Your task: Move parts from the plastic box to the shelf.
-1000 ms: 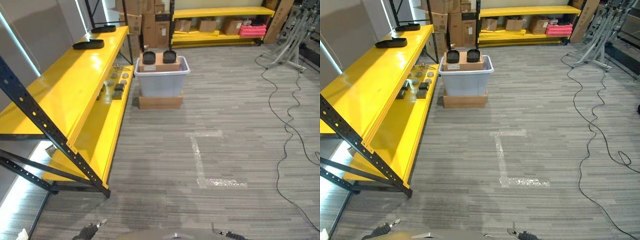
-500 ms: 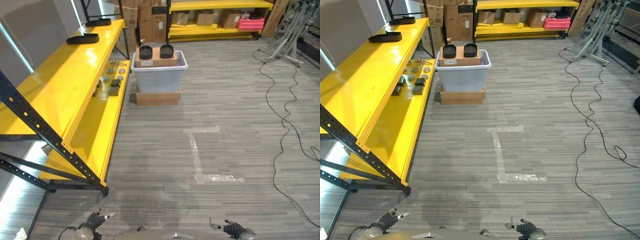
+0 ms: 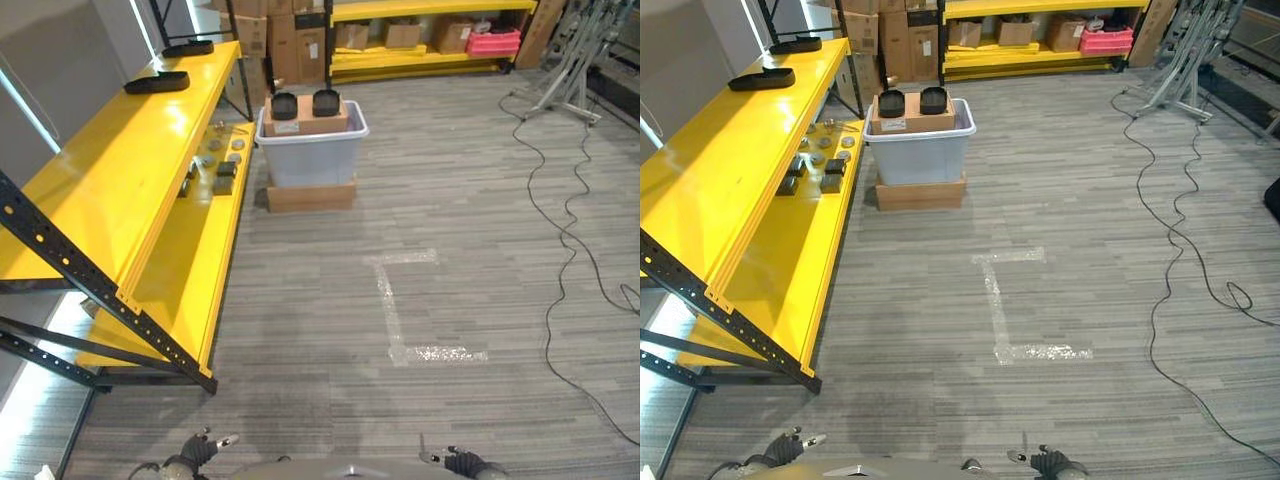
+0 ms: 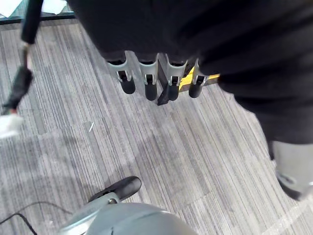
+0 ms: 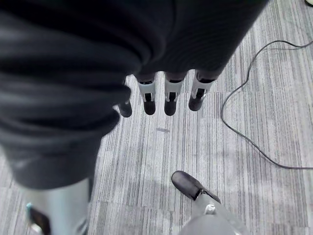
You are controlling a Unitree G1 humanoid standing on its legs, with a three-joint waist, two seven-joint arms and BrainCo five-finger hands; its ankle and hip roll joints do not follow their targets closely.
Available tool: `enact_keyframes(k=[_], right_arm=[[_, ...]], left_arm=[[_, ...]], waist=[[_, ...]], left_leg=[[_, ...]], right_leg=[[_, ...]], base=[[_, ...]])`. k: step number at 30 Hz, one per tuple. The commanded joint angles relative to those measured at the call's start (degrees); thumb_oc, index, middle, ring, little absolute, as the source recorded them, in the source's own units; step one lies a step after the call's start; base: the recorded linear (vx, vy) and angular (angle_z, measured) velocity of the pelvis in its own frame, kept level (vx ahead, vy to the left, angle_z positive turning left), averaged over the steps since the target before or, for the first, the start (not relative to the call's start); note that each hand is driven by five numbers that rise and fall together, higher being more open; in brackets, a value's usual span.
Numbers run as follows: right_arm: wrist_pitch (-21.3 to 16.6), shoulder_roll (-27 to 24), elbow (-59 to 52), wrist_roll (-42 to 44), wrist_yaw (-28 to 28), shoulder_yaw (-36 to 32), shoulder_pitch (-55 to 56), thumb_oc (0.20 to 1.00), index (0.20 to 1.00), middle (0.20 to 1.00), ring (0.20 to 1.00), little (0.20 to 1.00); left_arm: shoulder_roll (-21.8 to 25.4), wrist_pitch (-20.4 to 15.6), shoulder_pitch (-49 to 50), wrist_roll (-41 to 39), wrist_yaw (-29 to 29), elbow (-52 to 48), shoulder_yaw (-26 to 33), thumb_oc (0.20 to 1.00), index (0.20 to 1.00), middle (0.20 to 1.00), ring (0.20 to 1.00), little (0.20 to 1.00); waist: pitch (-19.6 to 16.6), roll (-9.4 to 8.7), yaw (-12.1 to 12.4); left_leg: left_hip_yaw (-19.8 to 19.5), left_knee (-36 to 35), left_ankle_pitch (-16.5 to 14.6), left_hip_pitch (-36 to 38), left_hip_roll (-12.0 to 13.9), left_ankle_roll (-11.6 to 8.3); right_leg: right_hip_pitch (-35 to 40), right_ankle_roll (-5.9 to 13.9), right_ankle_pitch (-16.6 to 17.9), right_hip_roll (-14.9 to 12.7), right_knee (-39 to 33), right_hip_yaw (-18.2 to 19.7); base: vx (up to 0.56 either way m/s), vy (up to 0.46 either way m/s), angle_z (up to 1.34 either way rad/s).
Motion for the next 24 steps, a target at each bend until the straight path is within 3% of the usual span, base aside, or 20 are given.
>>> enact_keyframes(k=[1,9,11,13,16,18,19,20,24], right_arm=[[-0.1,1.6,2.5,3.8,-0.2,1.8,-3.3,1.000,1.000,1.000,1.000,1.000],[-0.1,0.9,2.5,5.4,-0.6,0.7,-3.2,1.000,1.000,1.000,1.000,1.000],[-0.1,0.7,2.4,4.8,-0.5,1.2,-3.2,1.000,1.000,1.000,1.000,1.000],[-0.1,0.4,1.8,4.2,-0.4,1.8,-3.6,1.000,1.000,1.000,1.000,1.000],[0.0,0.4,1.5,3.5,-0.6,2.7,-4.2,1.000,1.000,1.000,1.000,1.000],[0.1,0.0,1.9,2.1,-0.7,3.5,-4.3,1.000,1.000,1.000,1.000,1.000],[0.2,-0.2,2.6,0.9,-1.0,3.6,-4.2,1.000,1.000,1.000,1.000,1.000],[0.2,-0.2,2.6,0.9,-1.0,3.6,-4.2,1.000,1.000,1.000,1.000,1.000],[0.4,0.0,4.4,0.8,-2.0,2.2,-5.1,1.000,1.000,1.000,1.000,1.000]], left_arm=[[0.7,-0.6,-4.7,-0.2,0.7,2.5,-0.9,1.000,1.000,1.000,1.000,1.000],[1.7,-0.6,-5.8,-1.0,1.1,1.7,-0.4,1.000,1.000,1.000,1.000,1.000],[2.0,-0.7,-5.7,-1.1,1.1,1.3,-0.1,1.000,1.000,1.000,1.000,1.000],[2.6,-0.6,-6.5,-1.4,1.5,0.5,-0.1,1.000,1.000,1.000,1.000,1.000],[2.8,-0.7,-6.9,-2.2,2.2,0.1,0.5,1.000,1.000,1.000,1.000,1.000],[2.6,-0.8,-6.7,-2.6,1.9,0.2,0.9,1.000,1.000,1.000,1.000,1.000],[2.6,-0.9,-5.9,-2.7,1.9,0.2,1.5,1.000,1.000,1.000,1.000,1.000],[2.6,-0.9,-5.9,-2.7,1.9,0.2,1.5,1.000,1.000,1.000,1.000,1.000],[2.7,-0.6,-4.7,-2.4,2.6,1.8,2.1,1.000,1.000,1.000,1.000,1.000]], waist=[[2.0,-2.97,0.2],[3.3,-3.68,-0.5],[3.7,-3.68,-0.3],[5.4,-4.07,0.5],[6.3,-4.79,1.2],[6.3,-4.76,2.3],[5.8,-5.04,3.8],[5.8,-5.08,3.8],[4.8,-4.26,6.6]], left_leg=[[-1.8,1.2,-4.1,0.1,4.7,-4.54],[-0.6,7.4,-4.5,-1.1,6.0,-5.94],[-0.4,11.4,-3.2,-2.4,6.0,-6.57],[-1.2,21.1,1.5,-7.8,6.3,-8.04],[-1.1,27.8,3.5,-13.2,5.8,-7.95],[-1.4,25.6,1.2,-16.0,4.4,-7.18],[-1.8,18.8,-1.0,-16.3,3.1,-6.19],[-1.7,18.7,-0.9,-16.1,3.0,-6.18],[-4.9,3.6,3.6,-19.7,3.1,-6.11]], right_leg=[[1.2,3.66,-6.3,-4.0,2.9,1.5],[1.3,2.07,-8.4,-2.8,4.4,2.0],[1.7,1.45,-9.0,-2.3,4.2,2.3],[2.4,0.51,-9.4,-1.9,4.0,2.4],[2.6,0.11,-9.8,-2.4,3.6,1.9],[3.8,0.50,-10.0,-2.3,2.2,1.9],[4.9,1.45,-10.0,-2.3,0.6,2.0],[5.0,1.47,-10.0,-2.3,0.6,2.0],[7.2,3.32,-11.3,-1.6,-0.2,2.7]], base=[[0.07,-0.089,0.06],[0.10,-0.117,0.00],[0.09,-0.090,-0.08],[0.04,-0.125,-0.10],[0.07,-0.077,-0.04],[0.24,-0.016,-0.02],[0.25,0.024,0.07],[0.27,0.056,0.01],[0.26,0.103,-0.07]])
